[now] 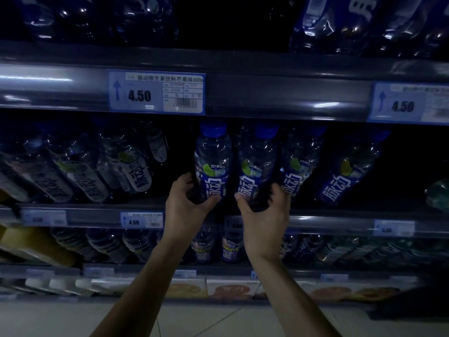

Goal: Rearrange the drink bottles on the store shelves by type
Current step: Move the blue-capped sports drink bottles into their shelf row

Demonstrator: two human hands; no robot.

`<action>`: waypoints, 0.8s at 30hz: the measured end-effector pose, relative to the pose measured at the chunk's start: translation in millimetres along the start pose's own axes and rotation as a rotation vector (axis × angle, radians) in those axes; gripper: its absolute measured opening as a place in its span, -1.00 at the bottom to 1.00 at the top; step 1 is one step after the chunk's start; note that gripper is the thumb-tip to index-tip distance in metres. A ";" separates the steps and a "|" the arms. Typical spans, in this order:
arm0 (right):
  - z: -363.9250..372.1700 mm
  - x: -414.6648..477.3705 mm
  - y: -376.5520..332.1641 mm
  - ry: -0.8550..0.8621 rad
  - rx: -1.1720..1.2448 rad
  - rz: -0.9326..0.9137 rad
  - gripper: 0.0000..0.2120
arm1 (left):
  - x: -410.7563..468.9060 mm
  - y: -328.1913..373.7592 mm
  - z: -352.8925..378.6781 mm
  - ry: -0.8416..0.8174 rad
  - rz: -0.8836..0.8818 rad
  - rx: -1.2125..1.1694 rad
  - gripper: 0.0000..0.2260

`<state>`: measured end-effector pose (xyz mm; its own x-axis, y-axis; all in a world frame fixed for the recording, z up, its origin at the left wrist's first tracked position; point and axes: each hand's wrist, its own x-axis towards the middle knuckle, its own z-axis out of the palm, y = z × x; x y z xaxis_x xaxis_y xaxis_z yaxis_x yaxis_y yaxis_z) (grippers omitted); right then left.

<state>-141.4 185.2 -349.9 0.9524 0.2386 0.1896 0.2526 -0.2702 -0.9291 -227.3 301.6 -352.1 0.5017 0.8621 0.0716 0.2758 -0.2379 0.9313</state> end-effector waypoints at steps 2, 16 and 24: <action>9.6 -1.7 -2.5 0.034 0.022 0.011 -0.24 | -3.0 -0.3 2.3 -0.007 0.024 -0.029 -0.47; 7.8 8.8 8.2 0.006 -0.061 -0.096 -0.40 | -2.0 0.4 -1.5 0.006 0.026 -0.039 -0.61; 1.3 7.0 3.5 -0.048 -0.066 -0.096 -0.42 | -3.9 -0.9 2.1 0.004 0.051 -0.039 -0.62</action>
<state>-134.0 187.2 -352.3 0.9145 0.3104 0.2597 0.3543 -0.3040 -0.8843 -227.8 297.5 -354.0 0.5111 0.8510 0.1208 0.2180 -0.2644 0.9395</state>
